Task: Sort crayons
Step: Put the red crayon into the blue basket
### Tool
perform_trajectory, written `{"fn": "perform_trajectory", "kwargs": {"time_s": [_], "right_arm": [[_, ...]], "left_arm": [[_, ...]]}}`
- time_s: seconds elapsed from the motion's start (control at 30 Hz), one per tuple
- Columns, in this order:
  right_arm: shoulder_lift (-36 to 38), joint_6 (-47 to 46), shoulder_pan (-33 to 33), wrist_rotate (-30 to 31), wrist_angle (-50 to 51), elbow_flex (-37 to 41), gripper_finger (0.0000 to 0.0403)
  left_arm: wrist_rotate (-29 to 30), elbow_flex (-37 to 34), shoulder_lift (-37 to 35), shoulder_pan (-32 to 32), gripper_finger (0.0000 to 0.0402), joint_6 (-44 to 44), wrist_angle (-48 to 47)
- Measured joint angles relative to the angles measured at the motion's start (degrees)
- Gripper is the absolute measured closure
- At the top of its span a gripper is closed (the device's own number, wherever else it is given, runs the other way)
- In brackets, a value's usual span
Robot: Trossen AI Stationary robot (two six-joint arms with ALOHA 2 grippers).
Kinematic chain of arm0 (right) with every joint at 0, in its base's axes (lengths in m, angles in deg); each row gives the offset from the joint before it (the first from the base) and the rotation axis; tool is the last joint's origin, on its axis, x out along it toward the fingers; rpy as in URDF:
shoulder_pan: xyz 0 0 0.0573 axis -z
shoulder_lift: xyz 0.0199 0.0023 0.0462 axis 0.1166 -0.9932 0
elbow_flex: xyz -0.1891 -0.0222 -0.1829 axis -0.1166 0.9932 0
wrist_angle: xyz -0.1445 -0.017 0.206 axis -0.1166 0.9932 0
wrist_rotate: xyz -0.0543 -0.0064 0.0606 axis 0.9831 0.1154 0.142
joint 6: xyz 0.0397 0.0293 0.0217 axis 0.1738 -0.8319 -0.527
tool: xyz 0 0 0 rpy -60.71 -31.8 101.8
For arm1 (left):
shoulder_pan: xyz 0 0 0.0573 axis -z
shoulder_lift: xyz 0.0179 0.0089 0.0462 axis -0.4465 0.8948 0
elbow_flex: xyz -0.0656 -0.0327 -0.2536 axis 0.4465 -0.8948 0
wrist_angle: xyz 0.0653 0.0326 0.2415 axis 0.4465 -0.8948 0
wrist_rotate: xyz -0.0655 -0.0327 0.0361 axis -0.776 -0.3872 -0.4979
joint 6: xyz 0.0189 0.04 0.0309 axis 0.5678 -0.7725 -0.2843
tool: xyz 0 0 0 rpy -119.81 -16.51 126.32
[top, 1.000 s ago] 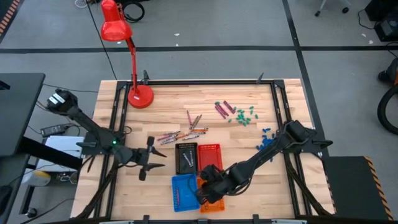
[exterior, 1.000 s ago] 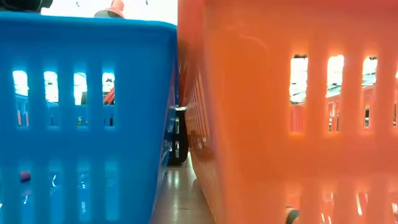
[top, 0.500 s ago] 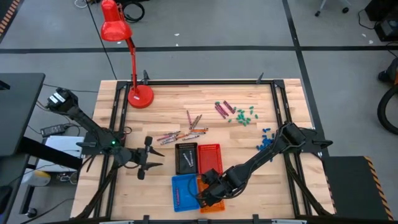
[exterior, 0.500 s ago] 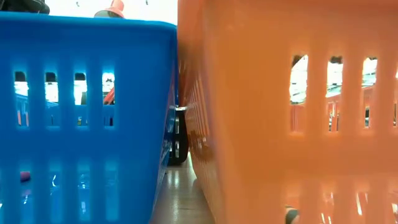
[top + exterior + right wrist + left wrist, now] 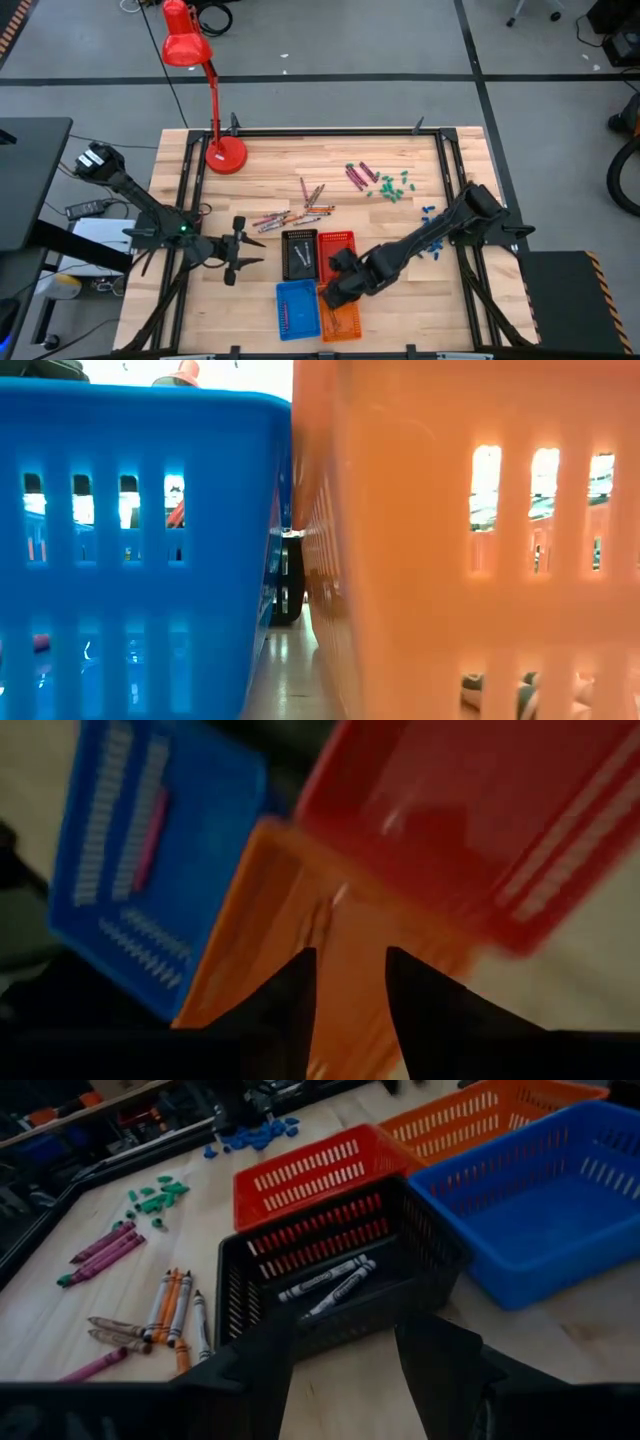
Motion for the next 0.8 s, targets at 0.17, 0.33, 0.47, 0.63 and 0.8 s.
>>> {"fn": "perform_trajectory", "kwargs": {"time_s": [0.17,0.33,0.47,0.63,0.8], "right_arm": [[3.2,7.3,4.0,9.7,13.0,0.0,0.0281],[3.5,20.2,11.9,13.8,20.1,0.3,0.0289],[3.5,32.0,19.6,13.8,18.3,2.7,0.0299],[3.4,45.2,28.5,11.9,12.5,6.5,0.0309],[3.4,55.2,36.6,9.4,6.0,10.9,0.0307]], "left_arm": [[0.0,0.0,0.0,-1.7,0.0217,-0.5,-0.5],[0.0,0.0,0.0,-4.4,0.0217,-2.0,-1.4],[0.0,0.0,0.0,-6.3,0.0217,-3.0,-1.7],[0.0,0.0,0.0,-7.9,0.0217,-1.4,-3.0],[0.0,0.0,0.0,-9.0,0.0217,3.3,-5.4]]}}
